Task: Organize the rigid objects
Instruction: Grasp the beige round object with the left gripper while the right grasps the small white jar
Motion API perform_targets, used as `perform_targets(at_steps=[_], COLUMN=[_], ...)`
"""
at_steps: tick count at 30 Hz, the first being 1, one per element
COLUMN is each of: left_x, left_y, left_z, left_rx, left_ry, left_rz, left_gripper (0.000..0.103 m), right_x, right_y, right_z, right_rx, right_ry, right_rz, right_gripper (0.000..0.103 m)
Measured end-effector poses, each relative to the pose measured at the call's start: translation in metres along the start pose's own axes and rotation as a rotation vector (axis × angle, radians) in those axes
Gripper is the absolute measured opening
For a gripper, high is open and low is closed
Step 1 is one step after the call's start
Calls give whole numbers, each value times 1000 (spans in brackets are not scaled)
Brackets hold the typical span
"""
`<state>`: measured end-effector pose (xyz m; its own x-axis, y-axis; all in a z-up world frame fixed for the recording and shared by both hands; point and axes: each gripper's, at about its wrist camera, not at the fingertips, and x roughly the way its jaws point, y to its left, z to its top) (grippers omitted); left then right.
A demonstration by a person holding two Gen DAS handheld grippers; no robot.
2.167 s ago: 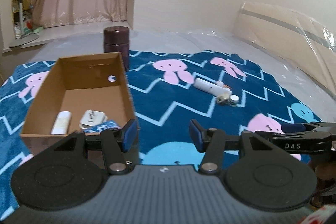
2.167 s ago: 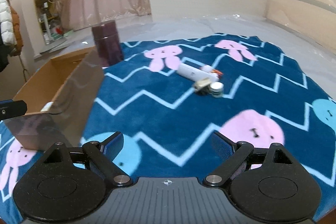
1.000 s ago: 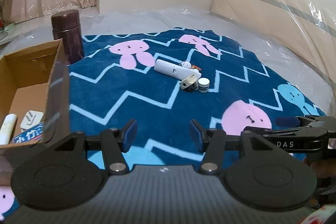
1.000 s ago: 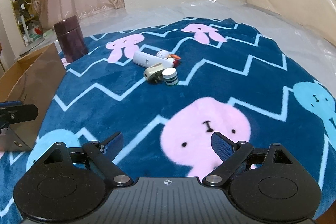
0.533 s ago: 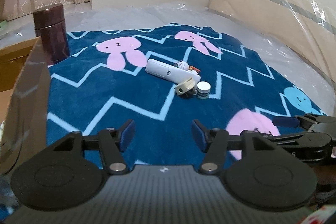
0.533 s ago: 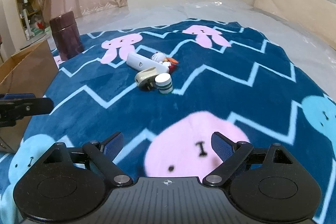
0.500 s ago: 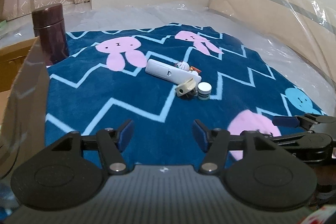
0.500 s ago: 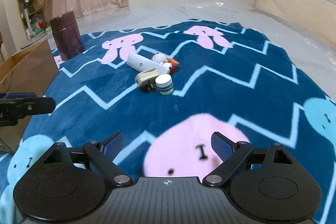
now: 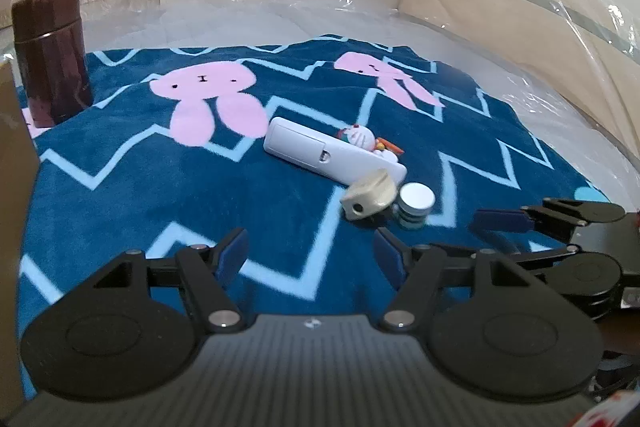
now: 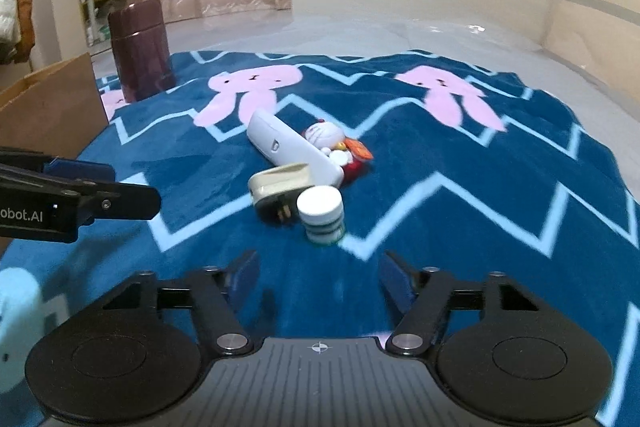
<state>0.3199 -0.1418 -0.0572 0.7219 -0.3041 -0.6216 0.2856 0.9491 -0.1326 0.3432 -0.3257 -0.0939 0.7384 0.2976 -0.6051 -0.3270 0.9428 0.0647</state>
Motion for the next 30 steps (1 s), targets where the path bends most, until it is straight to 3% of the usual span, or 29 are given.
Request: perform_targets(at_steps=[4,11,14,30], left_x=[16,32,36,91], left_y=[5,8,6,-15], left_z=[4,4,4,24], left_rx=[0,-1,-5,-56], left_ry=[6,15,17,45], left_rz=[-1,-11,-26,-198], left_gripper=[64,64,64,62], right_x=[22,45,48,-1], right_y=[-2,-7,-10,-33], right_z=[7,14,15,4], right_rx=[-34,-48,-39,53], right_ry=[6,24,24,-13], right_rz=[15,-24,-13,-96], right_gripper=[47,40,28,27])
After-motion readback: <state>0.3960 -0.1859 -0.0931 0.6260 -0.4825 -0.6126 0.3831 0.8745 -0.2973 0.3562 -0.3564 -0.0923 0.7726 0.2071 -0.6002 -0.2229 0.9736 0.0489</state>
